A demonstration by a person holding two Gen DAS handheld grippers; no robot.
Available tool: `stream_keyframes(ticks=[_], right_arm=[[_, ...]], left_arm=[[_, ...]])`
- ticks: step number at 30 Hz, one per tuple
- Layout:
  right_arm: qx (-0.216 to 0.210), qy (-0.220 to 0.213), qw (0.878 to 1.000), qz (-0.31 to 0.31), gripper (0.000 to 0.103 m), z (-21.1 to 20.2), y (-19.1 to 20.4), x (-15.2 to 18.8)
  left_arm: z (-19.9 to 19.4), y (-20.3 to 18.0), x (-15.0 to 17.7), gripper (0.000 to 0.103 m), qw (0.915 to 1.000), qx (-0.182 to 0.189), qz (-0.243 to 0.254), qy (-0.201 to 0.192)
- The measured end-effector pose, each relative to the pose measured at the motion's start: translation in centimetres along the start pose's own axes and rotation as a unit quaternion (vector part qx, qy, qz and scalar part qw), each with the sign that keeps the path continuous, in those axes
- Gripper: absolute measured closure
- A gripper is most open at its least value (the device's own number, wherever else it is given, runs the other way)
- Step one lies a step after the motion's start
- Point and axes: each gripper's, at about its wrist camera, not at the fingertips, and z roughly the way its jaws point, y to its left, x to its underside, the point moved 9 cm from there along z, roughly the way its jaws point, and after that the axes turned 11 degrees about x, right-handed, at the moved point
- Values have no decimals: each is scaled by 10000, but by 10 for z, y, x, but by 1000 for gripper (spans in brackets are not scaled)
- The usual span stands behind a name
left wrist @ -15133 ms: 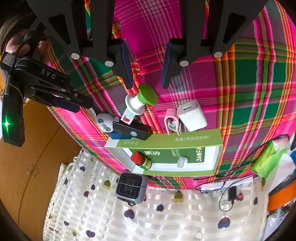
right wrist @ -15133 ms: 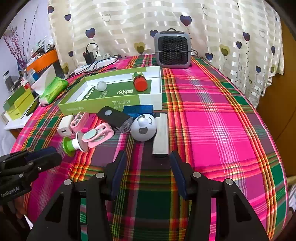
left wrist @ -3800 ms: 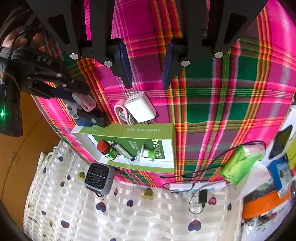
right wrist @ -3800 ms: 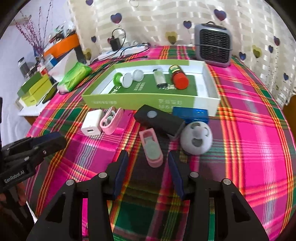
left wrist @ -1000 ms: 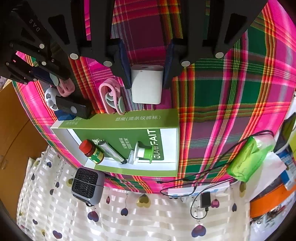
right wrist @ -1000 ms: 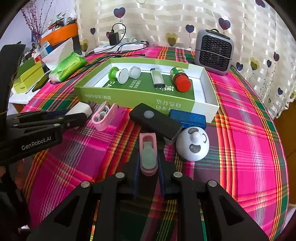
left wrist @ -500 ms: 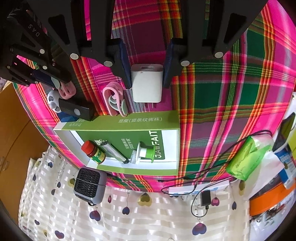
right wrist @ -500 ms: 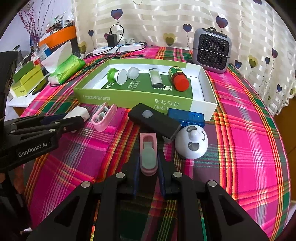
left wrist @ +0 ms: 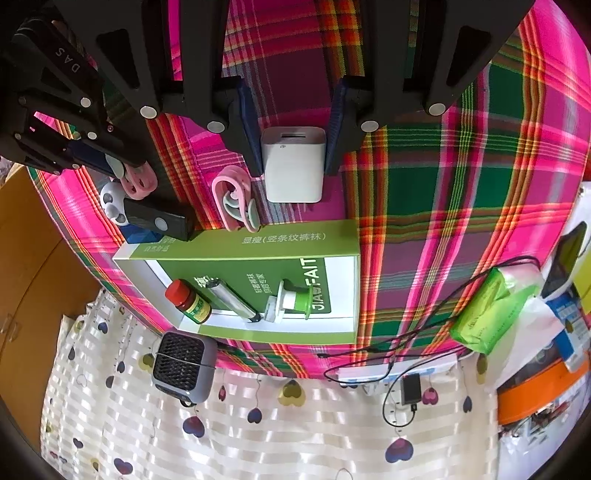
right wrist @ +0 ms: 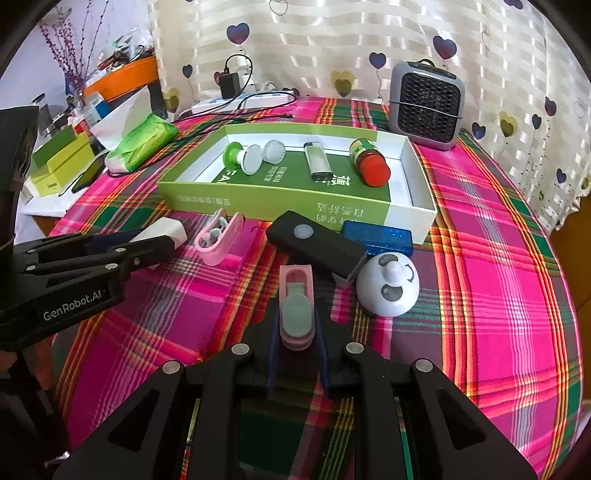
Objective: Organize rigid objects
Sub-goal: 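Lift and carry the charger with the left gripper while the right carries the pink clip over the box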
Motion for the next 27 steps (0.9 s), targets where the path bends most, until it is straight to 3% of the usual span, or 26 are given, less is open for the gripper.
stream_keyframes(ticks=[27], right_arm=[[-241, -326, 9992, -4, 85, -17, 6, -41]], left_arm=[[-29, -8, -33, 71, 9991, 9, 207, -377]])
